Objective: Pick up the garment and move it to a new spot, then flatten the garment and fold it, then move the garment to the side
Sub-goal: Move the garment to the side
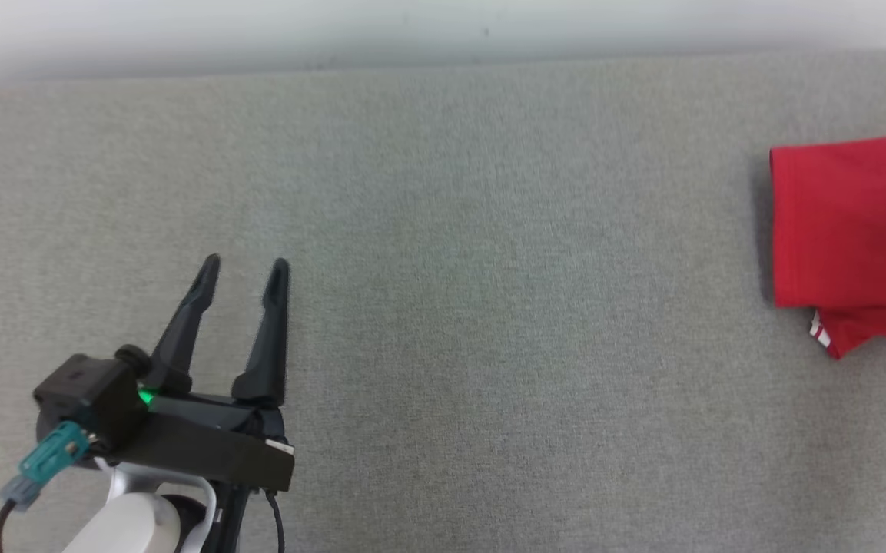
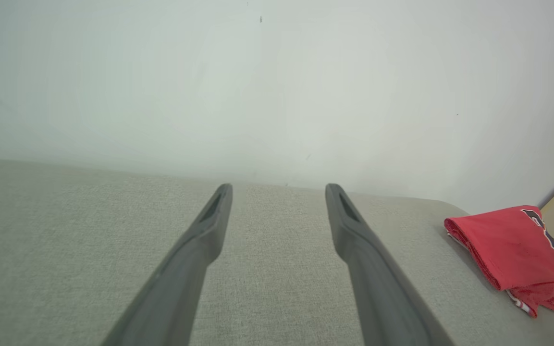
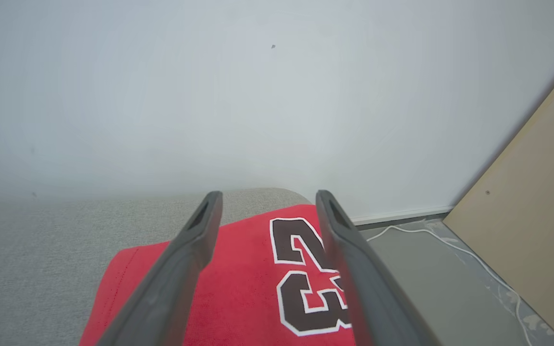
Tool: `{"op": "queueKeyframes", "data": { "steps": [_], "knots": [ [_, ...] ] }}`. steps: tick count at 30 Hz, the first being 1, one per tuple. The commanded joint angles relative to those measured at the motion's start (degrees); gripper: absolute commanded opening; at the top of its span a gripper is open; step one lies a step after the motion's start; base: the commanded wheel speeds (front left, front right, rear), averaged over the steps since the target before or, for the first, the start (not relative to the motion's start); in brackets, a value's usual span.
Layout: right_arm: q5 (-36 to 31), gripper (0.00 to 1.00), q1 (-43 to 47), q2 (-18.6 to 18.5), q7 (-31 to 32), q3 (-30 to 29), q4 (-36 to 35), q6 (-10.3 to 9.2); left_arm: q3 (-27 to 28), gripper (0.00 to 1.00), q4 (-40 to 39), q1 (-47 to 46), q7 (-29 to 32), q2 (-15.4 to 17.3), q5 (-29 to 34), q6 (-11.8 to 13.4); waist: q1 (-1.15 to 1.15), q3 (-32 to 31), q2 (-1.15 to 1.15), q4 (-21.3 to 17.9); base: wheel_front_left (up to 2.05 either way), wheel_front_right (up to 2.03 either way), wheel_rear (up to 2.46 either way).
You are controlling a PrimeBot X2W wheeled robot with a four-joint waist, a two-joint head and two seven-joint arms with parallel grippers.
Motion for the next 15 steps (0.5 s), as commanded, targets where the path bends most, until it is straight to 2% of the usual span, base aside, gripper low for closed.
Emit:
{"op": "queueKeyframes", "data": {
  "steps": [1, 5, 9, 12, 15],
  "knots": [
    [3.3, 1.00, 1.2, 1.3, -1.2, -0.6, -0.7, -0.13, 1.1, 1.00, 0.6, 1.2, -1.3, -0.5, -1.2, 0.5, 0.01, -3.5, 0.00, 1.2, 0.00, 0.00, 0.00],
    [8.7, 1.00, 2.1, 5.2, -2.9, -1.8, -3.4, -0.13, 4.0, 1.00, 2.0, 2.2, -3.4, -2.3, -3.3, 2.1, 0.01, -6.8, 0.00, 1.7, 0.00, 0.00, 0.00],
    [12.9, 1.00, 3.5, 9.1, -4.8, -3.8, -5.9, -0.14, 5.7, 1.00, 3.7, 3.5, -4.5, -3.6, -4.8, 1.8, 0.01, -10.1, 0.00, 2.7, 0.00, 0.00, 0.00],
    [15.5, 1.00, 5.5, 10.1, -6.1, -2.8, -7.5, -0.13, 6.9, 1.00, 4.8, 4.5, -5.1, -4.5, -6.1, 1.6, 0.01, -12.1, 0.00, 4.0, 0.00, 0.00, 0.00],
    [20.9, 1.00, 8.5, 10.2, -7.6, 0.0, -7.0, -0.11, 8.0, 1.00, 5.9, 6.0, -5.6, -5.0, -6.6, 1.1, 0.01, -14.1, 0.00, 5.8, 0.00, 0.00, 0.00]
  ]
}}
